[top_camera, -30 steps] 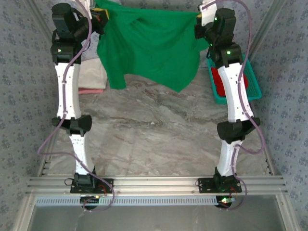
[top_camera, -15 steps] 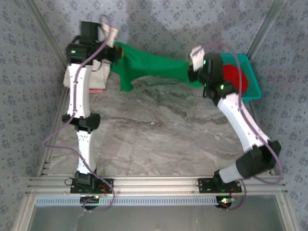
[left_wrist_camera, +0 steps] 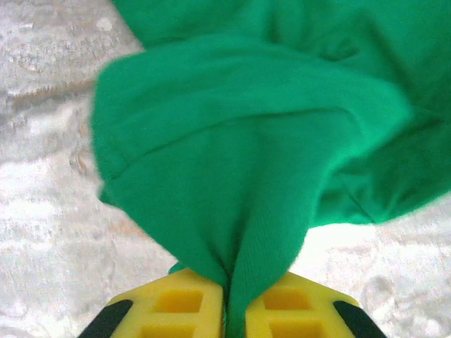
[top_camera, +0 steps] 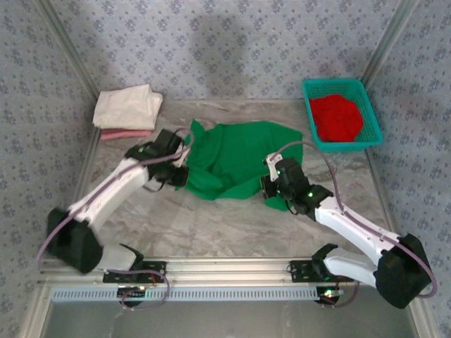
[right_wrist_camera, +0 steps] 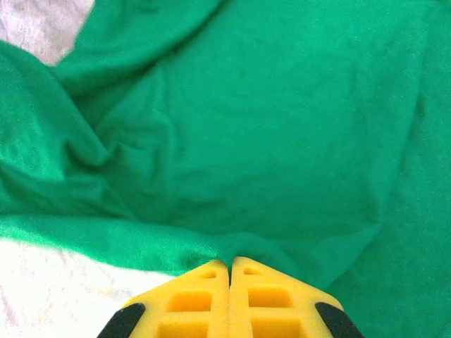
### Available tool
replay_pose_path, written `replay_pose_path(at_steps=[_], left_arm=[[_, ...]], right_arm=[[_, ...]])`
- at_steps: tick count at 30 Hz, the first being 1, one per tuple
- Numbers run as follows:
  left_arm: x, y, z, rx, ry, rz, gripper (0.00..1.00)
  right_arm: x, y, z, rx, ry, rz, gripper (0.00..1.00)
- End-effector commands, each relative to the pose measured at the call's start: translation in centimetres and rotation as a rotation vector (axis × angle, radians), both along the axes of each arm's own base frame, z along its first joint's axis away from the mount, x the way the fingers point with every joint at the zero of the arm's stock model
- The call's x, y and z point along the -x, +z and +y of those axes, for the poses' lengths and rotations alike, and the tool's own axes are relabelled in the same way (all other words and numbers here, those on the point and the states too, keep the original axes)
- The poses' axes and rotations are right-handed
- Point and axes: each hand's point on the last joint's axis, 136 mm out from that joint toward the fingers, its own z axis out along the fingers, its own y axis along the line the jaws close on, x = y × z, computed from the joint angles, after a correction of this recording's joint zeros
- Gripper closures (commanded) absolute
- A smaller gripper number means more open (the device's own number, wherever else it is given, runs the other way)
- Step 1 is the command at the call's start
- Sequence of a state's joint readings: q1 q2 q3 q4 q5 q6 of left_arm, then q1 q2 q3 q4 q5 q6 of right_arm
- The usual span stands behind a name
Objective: Fold and stack the t-shirts
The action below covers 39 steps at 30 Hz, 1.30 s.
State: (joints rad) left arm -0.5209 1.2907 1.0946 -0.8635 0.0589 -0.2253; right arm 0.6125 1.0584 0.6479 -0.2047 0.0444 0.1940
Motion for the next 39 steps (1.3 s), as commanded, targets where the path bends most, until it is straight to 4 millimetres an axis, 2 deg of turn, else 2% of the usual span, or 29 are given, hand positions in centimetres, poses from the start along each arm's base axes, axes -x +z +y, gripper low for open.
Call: replay_pose_path(at_steps=[1,2,4,6,9,11,12,13,15,16,19,21,22,24,25,27,31,35,39], left_arm=[[0.6,-2.1,1.2,0.049,0.162,-0.006,0.83],[1.1,-2.8,1.9,0.054,0.193,0.024,0.83],[1.6,-3.7,3.2,0.038,0.248,0.065,0.76],[2.3,-3.7,3.1,0.057,0.247,0.102,0.73],[3.3,-2.5,3.5,0.065,0.252,0.108,0.56],[3.0,-0.9,3.7,0.087,0.245,0.043,0.43],[2.4,0.0,3.8,0.106,0.25,-0.008,0.34],[1.3,0.9,3.5,0.15,0.251,-0.054,0.29],[-1.4,2.3,2.4,0.245,0.226,-0.108,0.27],[-3.6,3.4,1.7,0.274,0.213,-0.156,0.27],[-9.5,4.5,0.4,0.245,0.156,-0.199,0.27],[-13.5,4.1,0.0,0.197,0.117,-0.207,0.28],[-15.5,3.9,0.2,0.17,0.109,-0.223,0.31],[-19.3,3.3,1.0,0.142,0.111,-0.257,0.29],[-21.0,2.9,1.2,0.137,0.107,-0.259,0.28],[-23.8,1.7,1.2,0.132,0.091,-0.237,0.27],[-27.4,-1.7,1.5,0.107,0.081,-0.167,0.26],[-29.8,-4.0,1.9,0.114,0.098,-0.146,0.22],[-31.3,-5.7,0.5,0.186,0.08,-0.129,0.21]], right_arm=[[1.9,-1.0,-2.5,0.014,-0.114,0.062,0.96],[2.5,-1.3,-3.0,0.024,-0.121,0.088,0.89],[3.1,-1.0,-3.2,0.038,-0.09,0.083,0.72],[4.1,-1.1,-2.9,0.038,-0.055,0.119,0.66],[5.1,-1.2,-3.0,0.026,-0.058,0.148,0.55],[5.2,-0.9,-3.5,0.021,-0.082,0.147,0.47],[4.6,-0.3,-4.1,0.029,-0.109,0.12,0.4],[3.7,0.2,-4.7,0.025,-0.149,0.098,0.37],[1.3,1.5,-5.0,-0.036,-0.183,0.069,0.36],[-0.6,2.3,-5.4,-0.071,-0.225,0.063,0.36],[-6.5,3.4,-7.4,-0.114,-0.358,0.096,0.42],[-9.7,2.9,-7.5,-0.069,-0.392,0.146,0.44],[-11.1,2.4,-7.5,-0.027,-0.403,0.164,0.44],[-13.3,1.3,-7.4,0.001,-0.42,0.204,0.44],[-15.0,1.7,-7.4,-0.01,-0.429,0.192,0.44],[-16.9,0.7,-7.8,-0.003,-0.449,0.239,0.43],[-20.2,-1.0,-9.5,0.051,-0.535,0.281,0.41],[-21.6,-3.4,-11.3,0.069,-0.625,0.344,0.39],[-23.1,-4.9,-11.8,0.053,-0.662,0.362,0.36]])
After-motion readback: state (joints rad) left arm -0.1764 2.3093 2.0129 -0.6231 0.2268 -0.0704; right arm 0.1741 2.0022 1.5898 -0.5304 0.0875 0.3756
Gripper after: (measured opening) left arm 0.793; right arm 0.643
